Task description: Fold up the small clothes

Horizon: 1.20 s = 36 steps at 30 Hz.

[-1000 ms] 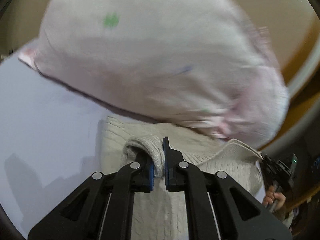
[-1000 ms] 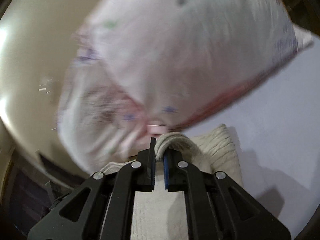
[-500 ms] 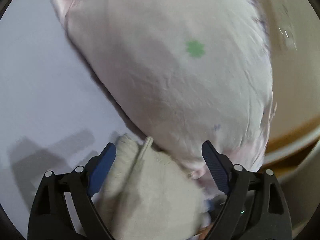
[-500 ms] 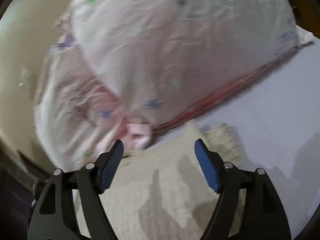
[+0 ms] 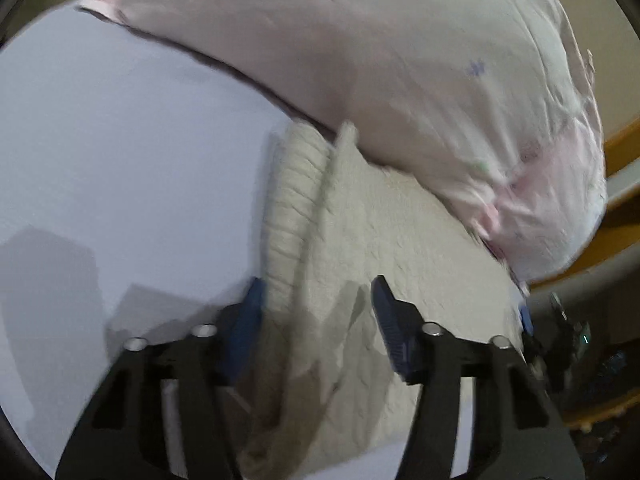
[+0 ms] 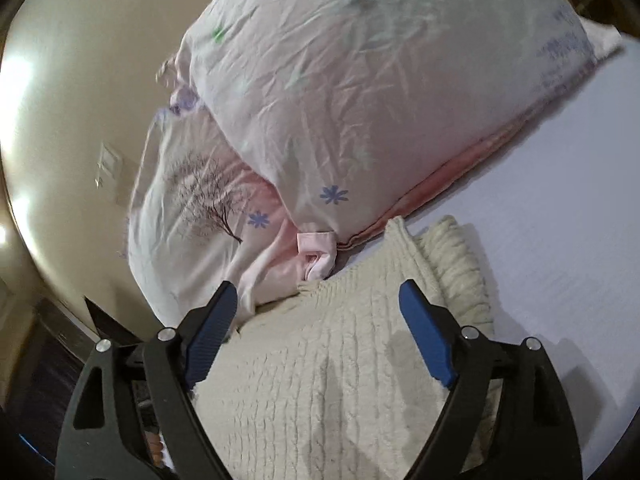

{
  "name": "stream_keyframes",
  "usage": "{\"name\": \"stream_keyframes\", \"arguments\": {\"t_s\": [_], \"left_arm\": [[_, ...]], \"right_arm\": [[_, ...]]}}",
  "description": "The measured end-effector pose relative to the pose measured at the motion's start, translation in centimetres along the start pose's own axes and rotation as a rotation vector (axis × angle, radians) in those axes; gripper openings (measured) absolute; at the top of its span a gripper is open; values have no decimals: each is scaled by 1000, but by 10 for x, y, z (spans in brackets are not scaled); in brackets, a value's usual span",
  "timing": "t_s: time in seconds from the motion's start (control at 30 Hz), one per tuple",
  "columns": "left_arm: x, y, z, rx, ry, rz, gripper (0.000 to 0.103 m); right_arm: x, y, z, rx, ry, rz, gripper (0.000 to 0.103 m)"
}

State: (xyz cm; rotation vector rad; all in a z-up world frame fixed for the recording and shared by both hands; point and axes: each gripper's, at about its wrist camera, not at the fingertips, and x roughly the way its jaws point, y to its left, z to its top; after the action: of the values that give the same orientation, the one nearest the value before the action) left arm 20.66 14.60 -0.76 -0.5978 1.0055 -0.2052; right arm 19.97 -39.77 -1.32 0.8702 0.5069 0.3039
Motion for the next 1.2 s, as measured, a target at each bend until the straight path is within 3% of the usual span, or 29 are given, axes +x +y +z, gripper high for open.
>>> {"name": "stream_keyframes", "arguments": {"t_s": [0.07,0.13,0.2,0.23,0.3,0.33,0.43,0.53,0.67,0.73,0.77,0.83,0.9,0.97,1.0,1.03,1.07,1.13,1.2], "left_arm": [[-2,5,-4,-20,-44,3,35],[-1,8,-4,-33,-22,-10,20],[5,4,-1,-65,-4,-31,17],[5,1,0,-87,-3,-53,16],[-1,-5,2,-168,-3,-199,14],[-9,-16,4,-185,-19,-263,14],[-18,-64,9,-140,-45,-360,14],[-17,-149,7,-29,-33,-472,14],[36,-249,-15,87,70,-565,14],[81,-283,-31,87,157,-572,15],[116,-300,-41,75,242,-566,15],[163,-310,-54,11,392,-559,16],[177,-303,-56,-71,447,-661,20],[161,-289,-48,-92,422,-789,21],[146,-281,-41,-76,375,-800,33],[129,-272,-34,-52,317,-795,45],[105,-256,-27,-13,236,-747,67],[65,-222,-18,71,91,-511,73],[52,-197,-16,115,36,-342,73]], "right_arm": [[-2,0,1,15,-15,44,84],[-11,2,2,-5,-32,51,84],[-14,5,2,-17,-30,61,84],[-14,6,1,-22,-26,60,84],[-12,10,2,-30,-24,54,84],[-12,12,3,-32,-25,57,84],[-20,16,6,-46,-44,72,84],[-25,23,9,-80,-77,51,84],[-42,19,15,-108,-140,-12,84],[-48,14,18,-111,-164,-62,84],[-51,10,20,-108,-173,-91,84],[-58,4,23,-104,-188,-121,84],[-66,-4,28,-84,-195,-114,84],[-67,-10,33,-51,-168,-79,86],[-65,-12,34,-38,-139,-66,87],[-59,-13,35,-23,-81,-48,89],[-55,-13,35,-20,-36,-43,91],[-41,-14,36,-11,64,-62,93],[-19,-20,37,38,186,-97,93]]}}
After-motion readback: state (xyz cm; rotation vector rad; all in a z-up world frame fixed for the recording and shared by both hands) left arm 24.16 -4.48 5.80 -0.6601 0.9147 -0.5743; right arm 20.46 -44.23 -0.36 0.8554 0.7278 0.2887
